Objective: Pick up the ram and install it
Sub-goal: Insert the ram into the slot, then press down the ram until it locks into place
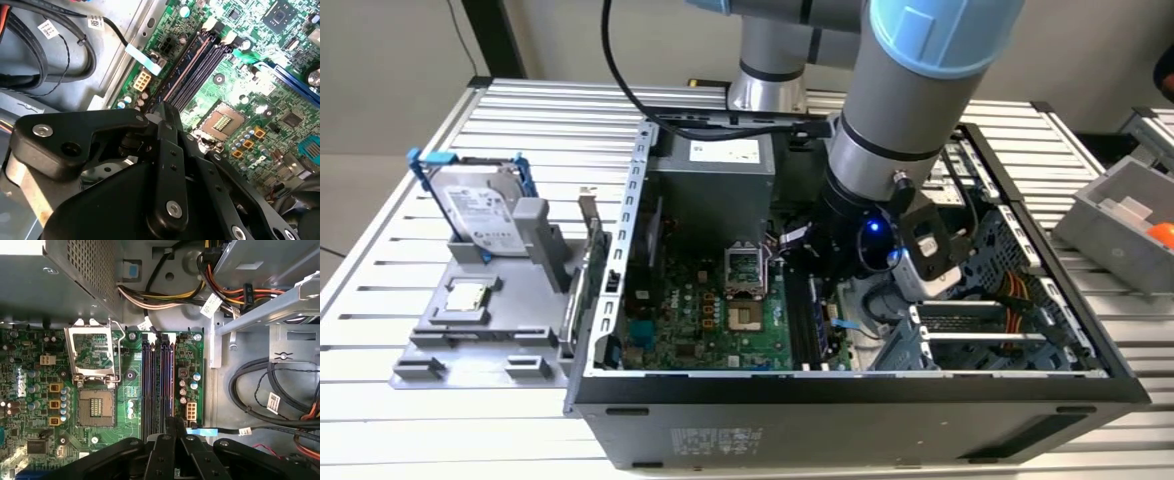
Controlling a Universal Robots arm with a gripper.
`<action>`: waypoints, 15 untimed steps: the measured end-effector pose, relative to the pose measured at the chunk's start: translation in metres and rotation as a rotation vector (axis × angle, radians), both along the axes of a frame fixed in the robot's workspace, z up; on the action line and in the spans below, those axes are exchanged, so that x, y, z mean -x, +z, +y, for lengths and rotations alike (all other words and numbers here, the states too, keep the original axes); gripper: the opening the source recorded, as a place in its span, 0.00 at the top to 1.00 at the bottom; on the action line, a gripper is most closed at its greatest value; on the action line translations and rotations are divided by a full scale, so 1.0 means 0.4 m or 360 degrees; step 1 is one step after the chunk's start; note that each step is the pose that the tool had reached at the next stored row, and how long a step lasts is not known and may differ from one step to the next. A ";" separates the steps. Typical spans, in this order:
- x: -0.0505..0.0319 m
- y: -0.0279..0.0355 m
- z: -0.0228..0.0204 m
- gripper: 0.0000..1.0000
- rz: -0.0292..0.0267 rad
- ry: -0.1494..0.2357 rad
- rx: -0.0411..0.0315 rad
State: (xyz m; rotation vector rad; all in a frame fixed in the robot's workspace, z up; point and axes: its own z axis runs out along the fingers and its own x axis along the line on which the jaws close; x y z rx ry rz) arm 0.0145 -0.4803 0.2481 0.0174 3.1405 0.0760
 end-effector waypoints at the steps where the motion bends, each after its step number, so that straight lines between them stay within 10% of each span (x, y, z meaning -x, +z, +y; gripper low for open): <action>1: 0.000 0.000 0.000 1.00 0.00000 0.0000 -0.0003; 15: 0.000 0.000 0.000 1.00 0.00000 0.0000 -0.0053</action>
